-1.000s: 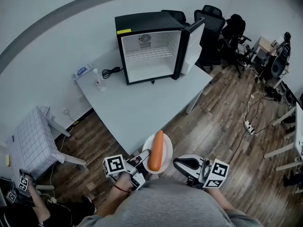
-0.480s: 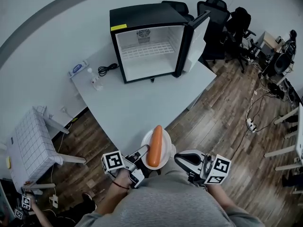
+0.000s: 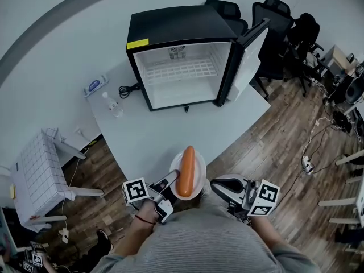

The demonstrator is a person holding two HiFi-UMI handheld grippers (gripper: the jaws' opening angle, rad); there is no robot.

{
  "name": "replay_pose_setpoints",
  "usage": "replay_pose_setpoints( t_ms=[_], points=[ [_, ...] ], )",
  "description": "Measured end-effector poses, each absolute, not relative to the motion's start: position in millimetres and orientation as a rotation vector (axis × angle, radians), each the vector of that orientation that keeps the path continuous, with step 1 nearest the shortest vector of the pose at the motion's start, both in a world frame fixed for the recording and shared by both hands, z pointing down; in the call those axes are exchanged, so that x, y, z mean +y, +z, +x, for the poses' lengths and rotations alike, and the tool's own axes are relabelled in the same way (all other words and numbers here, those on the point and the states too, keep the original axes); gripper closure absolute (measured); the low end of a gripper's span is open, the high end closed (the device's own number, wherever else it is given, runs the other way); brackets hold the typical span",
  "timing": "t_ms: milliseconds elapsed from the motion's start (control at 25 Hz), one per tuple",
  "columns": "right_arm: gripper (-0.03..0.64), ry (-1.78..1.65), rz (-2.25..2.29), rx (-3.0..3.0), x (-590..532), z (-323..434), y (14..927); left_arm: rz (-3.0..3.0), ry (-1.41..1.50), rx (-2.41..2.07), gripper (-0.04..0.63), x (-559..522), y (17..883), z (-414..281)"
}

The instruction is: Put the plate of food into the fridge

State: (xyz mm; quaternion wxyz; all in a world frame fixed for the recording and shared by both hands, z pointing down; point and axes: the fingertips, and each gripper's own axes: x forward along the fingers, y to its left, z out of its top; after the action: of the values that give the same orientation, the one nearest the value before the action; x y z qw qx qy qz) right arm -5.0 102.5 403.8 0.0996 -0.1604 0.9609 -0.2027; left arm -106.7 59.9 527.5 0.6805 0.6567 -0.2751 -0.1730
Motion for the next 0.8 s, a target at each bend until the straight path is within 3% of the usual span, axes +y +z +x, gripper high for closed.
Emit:
replay_pose_setpoints(
  t_ms=[800],
  points=[
    [0.601, -0.631, -0.287, 2.891, -26.0, 50.6, 395.6, 1.438, -0.486, -0.719, 0.561, -66.0, 516.6, -57.8]
  ],
)
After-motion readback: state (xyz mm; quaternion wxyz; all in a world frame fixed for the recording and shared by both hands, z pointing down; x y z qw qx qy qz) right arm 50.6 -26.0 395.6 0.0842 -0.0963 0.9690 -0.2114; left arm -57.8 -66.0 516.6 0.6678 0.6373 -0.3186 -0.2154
